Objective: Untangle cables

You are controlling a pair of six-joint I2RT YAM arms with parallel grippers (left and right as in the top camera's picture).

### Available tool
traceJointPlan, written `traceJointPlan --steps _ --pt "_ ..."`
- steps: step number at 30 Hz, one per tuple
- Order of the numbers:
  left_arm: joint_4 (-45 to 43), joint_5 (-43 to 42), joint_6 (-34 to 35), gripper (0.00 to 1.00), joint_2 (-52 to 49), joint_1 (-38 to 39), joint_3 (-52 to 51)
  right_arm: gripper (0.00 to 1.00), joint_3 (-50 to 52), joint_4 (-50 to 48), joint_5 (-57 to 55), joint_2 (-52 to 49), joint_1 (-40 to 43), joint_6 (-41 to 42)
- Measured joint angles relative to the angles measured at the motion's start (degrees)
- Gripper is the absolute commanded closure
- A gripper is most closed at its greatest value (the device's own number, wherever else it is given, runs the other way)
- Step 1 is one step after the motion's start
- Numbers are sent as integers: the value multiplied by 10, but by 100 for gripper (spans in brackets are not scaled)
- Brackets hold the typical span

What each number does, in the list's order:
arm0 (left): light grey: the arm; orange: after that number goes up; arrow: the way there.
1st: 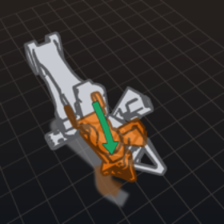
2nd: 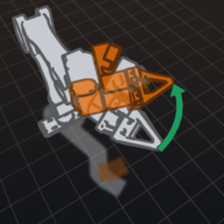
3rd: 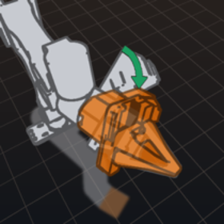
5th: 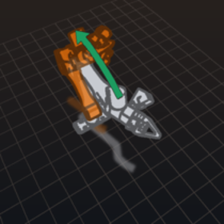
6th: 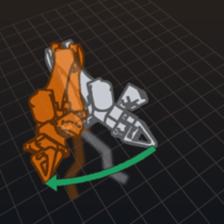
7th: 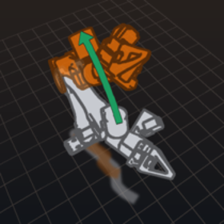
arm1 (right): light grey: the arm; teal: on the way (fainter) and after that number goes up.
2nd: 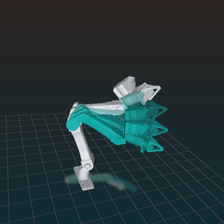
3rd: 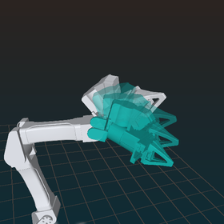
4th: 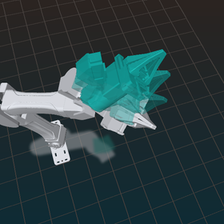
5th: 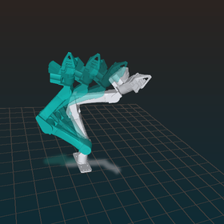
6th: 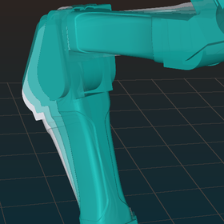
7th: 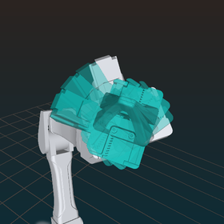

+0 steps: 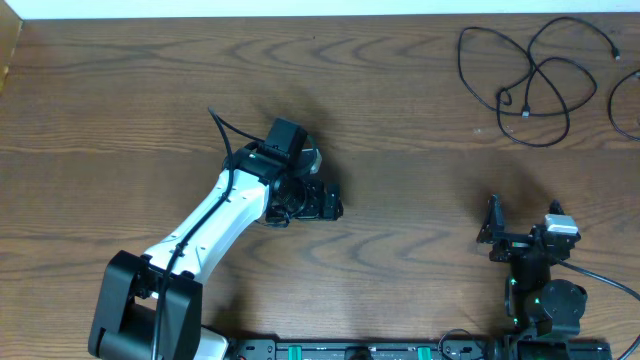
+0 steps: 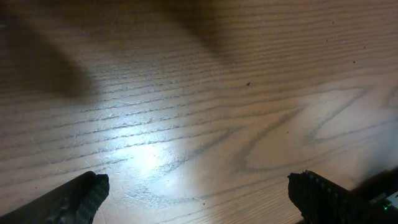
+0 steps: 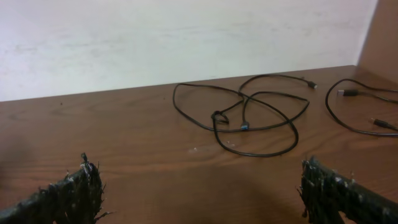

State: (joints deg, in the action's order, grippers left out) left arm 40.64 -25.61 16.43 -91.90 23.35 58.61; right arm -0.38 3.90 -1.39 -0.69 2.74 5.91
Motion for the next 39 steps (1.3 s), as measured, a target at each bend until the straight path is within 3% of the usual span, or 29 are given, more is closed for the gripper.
traceJointPlan --steps 26,30,39 --pt "0 0 0 2 7 0 0 1 0 0 0 0 0 0" --pt "1 7 -6 2 52 0 0 1 0 0 0 0 0 0" --pt "4 130 -21 2 236 -6 0 1 0 0 -1 0 0 0"
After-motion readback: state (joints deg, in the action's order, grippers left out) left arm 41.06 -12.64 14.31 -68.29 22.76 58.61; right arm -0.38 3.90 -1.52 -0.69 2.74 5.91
